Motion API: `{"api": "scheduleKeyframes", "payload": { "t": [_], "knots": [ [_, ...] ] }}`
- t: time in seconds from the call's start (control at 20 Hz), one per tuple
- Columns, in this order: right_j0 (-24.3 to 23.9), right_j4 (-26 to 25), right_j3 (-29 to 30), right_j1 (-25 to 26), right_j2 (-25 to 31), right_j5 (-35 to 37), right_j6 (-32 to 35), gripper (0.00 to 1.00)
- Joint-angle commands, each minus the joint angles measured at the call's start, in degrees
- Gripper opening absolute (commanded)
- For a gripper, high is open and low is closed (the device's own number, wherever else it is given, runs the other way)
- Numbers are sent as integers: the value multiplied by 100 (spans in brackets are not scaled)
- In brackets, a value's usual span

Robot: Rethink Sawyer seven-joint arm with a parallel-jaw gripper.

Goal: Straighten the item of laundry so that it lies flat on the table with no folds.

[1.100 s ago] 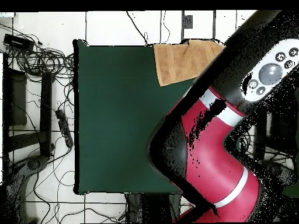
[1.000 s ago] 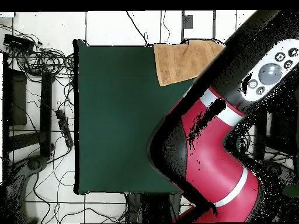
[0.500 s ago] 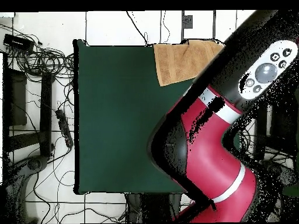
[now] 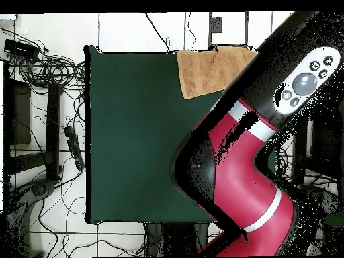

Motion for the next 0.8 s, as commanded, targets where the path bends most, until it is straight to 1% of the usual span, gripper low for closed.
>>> {"api": "scheduleKeyframes", "payload": {
  "t": [0.05,0.35,0.8],
  "knots": [
    [173,-251,-972,121,32,-86,2119,0],
    [169,-283,-965,105,32,90,2262,0],
    [188,-392,-929,183,26,137,2344,0]
  ]
}}
